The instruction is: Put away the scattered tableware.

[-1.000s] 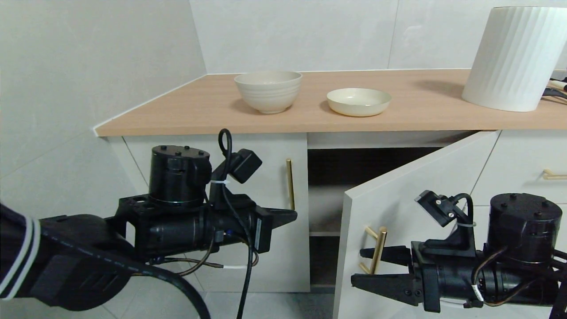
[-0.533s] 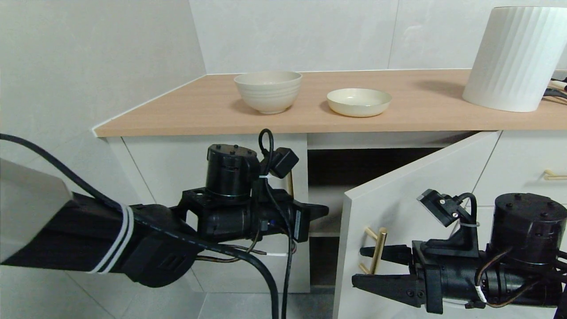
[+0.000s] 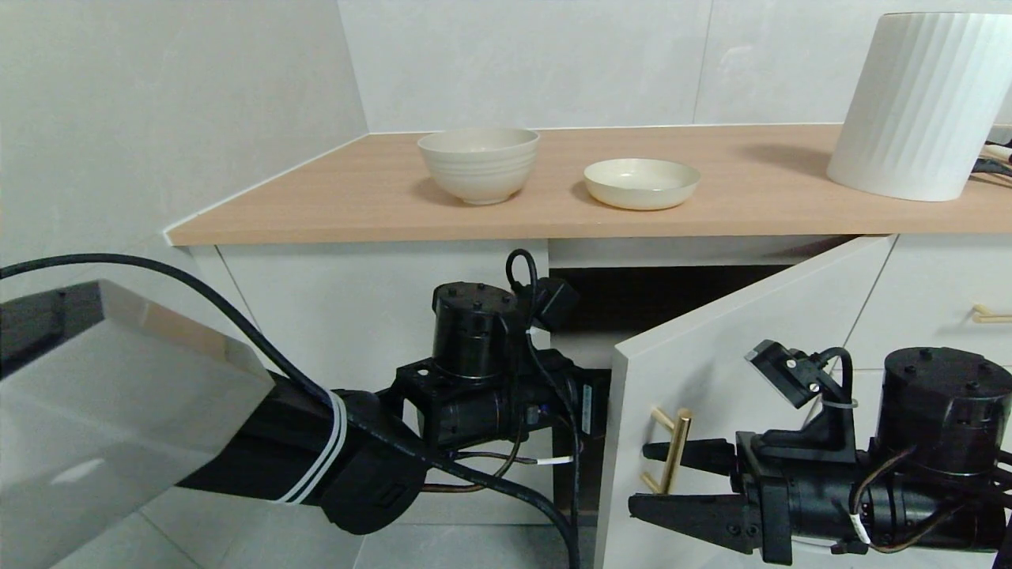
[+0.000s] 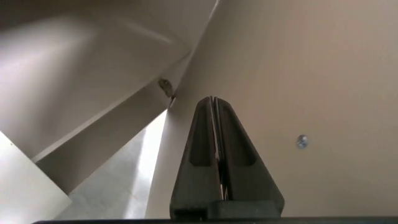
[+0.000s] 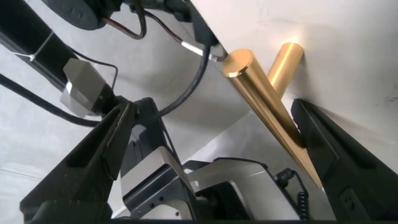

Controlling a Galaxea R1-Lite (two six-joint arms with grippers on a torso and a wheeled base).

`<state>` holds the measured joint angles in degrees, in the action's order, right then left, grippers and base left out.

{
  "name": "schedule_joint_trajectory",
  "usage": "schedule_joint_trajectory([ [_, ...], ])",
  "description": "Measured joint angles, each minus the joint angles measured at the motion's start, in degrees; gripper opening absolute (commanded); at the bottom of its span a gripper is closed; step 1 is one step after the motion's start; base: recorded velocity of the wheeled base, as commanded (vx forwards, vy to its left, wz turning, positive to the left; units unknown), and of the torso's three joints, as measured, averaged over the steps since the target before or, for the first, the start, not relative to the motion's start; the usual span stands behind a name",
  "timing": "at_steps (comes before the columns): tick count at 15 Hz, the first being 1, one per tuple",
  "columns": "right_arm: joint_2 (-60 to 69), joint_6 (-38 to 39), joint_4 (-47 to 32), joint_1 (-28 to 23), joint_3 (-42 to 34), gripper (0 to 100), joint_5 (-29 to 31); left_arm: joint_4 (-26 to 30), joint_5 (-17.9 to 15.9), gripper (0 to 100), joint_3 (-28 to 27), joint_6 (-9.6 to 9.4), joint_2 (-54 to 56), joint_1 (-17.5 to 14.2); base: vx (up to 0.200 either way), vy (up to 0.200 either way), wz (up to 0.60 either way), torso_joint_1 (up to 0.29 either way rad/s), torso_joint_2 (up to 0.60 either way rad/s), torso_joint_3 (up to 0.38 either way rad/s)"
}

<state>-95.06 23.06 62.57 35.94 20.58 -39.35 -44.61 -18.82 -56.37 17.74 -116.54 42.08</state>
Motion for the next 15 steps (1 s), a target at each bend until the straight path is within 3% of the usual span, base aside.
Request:
schedule_joint_trajectory([
  [4, -0.1, -1.5, -0.1, -1.2, -0.1, 100, 0.1, -1.0, 0.0, 0, 0.4, -0.04, -0.2, 0.3, 0.0, 0.0, 0.0, 0.0, 0.0, 0.0],
  [10, -0.4, -5.9, -0.1, -7.6, 0.2, 100, 0.9, -3.9, 0.1, 0, 2.0, -0.17, 0.2, 1.3, 0.0, 0.0, 0.0, 0.0, 0.0, 0.0],
  [15, 6.8, -7.6, -2.3, -10.5, -3.6, 100, 2.9, -4.0, 0.1, 0, 3.1, -0.2, 1.6, 1.4, 0.0, 0.0, 0.0, 0.0, 0.0, 0.0],
])
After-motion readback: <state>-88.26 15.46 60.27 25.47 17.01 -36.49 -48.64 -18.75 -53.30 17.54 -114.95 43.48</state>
